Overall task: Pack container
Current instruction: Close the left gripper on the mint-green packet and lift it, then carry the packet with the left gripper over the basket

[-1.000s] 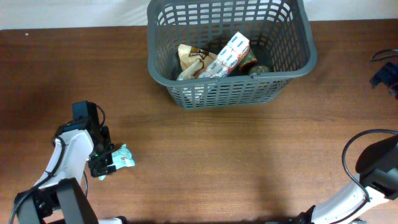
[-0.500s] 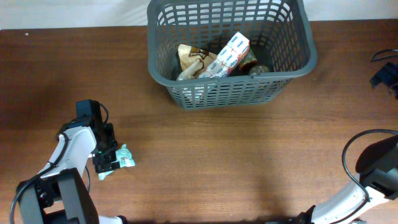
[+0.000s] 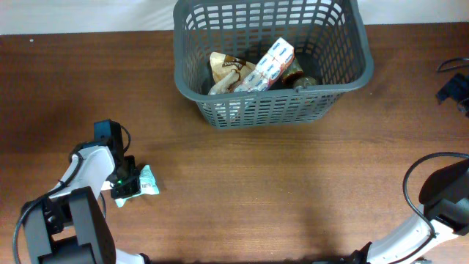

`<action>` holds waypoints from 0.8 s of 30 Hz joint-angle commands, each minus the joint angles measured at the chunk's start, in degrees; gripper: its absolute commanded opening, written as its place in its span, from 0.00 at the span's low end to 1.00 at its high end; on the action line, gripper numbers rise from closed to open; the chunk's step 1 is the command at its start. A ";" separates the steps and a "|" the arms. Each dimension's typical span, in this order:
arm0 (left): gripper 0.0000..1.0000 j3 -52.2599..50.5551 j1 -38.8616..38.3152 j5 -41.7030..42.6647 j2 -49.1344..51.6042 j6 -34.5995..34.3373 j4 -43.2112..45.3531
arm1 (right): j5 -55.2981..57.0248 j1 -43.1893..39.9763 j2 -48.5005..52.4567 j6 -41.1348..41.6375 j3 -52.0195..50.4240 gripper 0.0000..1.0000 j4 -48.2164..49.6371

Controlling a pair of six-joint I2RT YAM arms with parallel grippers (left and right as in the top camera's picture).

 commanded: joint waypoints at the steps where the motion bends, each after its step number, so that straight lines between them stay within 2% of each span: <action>1: 0.02 -0.59 -0.04 1.62 1.86 0.70 0.83 | -0.11 -0.22 -0.57 -0.33 -0.24 0.99 0.15; 4: 0.02 1.53 0.48 2.14 0.26 5.86 0.81 | -0.11 -0.22 -0.57 -0.33 -0.24 0.99 0.15; 11: 0.02 18.84 1.75 -3.98 -11.06 30.97 2.19 | -0.11 -0.22 -0.57 -0.33 -0.24 0.99 0.15; 14: 0.02 29.14 0.33 -3.06 -16.06 47.17 9.64 | -0.11 -0.22 -0.57 -0.33 -0.24 0.99 0.15; 16: 0.02 35.45 -1.66 -0.48 -18.01 55.10 16.26 | -0.11 -0.22 -0.57 -0.33 -0.24 0.99 0.15; 21: 0.02 45.55 -10.47 6.91 -18.05 62.60 34.14 | -0.11 -0.22 -0.57 -0.33 -0.24 0.99 0.15; 24: 0.02 46.56 -17.05 7.06 -15.63 63.12 43.47 | -0.11 -0.22 -0.57 -0.33 -0.24 0.99 0.15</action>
